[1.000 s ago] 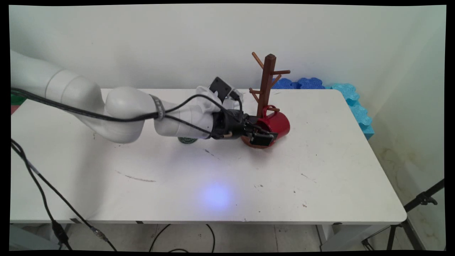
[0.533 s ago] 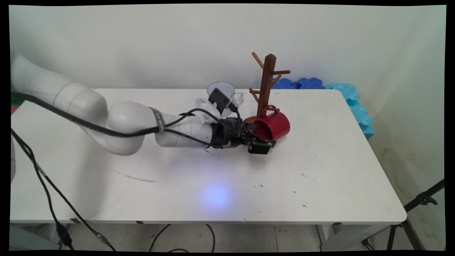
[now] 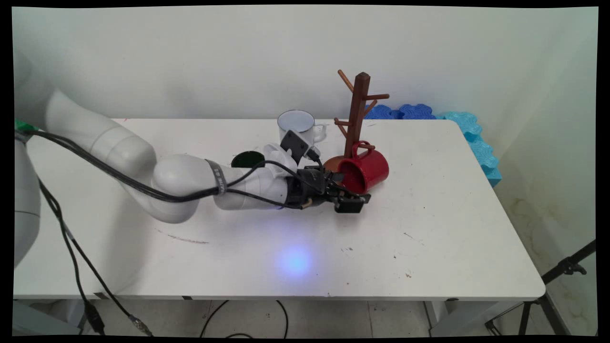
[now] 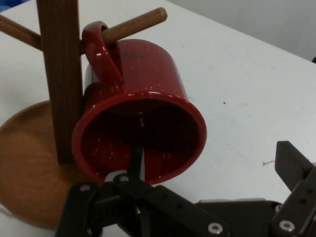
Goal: Pick up the red mug from the rack, then place the picked object on the table
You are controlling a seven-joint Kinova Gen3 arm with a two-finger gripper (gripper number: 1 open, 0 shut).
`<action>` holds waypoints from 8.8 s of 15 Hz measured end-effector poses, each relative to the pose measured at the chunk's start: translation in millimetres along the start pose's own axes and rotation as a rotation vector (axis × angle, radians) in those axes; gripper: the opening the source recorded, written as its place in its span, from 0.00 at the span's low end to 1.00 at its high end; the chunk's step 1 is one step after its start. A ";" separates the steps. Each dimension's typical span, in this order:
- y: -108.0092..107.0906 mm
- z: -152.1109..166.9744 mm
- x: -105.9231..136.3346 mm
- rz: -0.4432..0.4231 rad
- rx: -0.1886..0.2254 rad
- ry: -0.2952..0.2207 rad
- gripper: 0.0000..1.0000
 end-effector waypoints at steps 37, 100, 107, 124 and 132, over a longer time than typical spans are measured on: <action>12.0 52.6 -17.3 0.021 -0.019 0.109 0.00; -36.3 -145.8 135.0 0.526 -0.237 -0.625 0.00; -46.4 -153.8 128.3 0.608 -0.243 -0.747 0.00; -58.3 -127.4 85.9 0.743 -0.259 -0.862 0.00; -64.9 -107.5 66.3 0.751 -0.247 -0.869 0.00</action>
